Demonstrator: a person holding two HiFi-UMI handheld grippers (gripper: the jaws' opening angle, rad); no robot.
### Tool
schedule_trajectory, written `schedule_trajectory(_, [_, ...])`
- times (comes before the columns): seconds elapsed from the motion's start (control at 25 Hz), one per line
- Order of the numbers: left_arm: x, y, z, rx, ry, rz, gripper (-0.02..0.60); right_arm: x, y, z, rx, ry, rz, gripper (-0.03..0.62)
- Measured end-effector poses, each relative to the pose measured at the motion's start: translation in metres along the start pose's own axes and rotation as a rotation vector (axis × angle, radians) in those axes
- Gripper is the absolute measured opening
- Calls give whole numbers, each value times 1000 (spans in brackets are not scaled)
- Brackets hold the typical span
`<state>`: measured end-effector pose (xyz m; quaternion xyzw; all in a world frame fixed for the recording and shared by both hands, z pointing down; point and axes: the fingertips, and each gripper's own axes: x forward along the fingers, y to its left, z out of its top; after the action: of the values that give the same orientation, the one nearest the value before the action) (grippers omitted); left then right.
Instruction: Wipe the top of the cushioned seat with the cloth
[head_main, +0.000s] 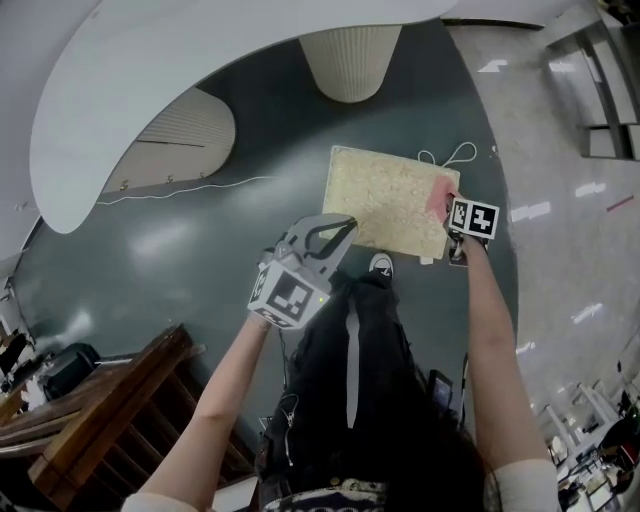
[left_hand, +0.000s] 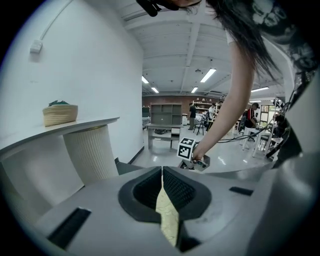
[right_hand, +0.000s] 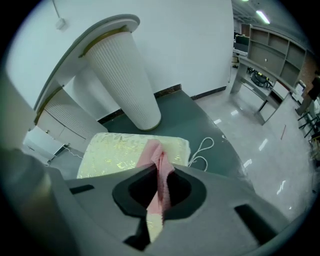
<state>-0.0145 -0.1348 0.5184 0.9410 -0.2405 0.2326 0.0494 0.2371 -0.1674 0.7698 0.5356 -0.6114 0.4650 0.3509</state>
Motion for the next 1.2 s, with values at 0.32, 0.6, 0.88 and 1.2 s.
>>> schedule_trajectory(0.32, [20,-16,6,7,11,-33,9,-20,-54,-13,20,7,-48,11])
schedule_trajectory(0.6, [11,-13,7,-5,15,-3,9,-34,16,19,-60,-111,118,11])
schedule_trajectory(0.88, [-30,1,-8,-15,46,47,9,-19,155,27,-144,-127,326,11])
schedule_trajectory(1.2, [-81,25,-38,-70,77,156,9,25,266,-20,-238,-18,435,11])
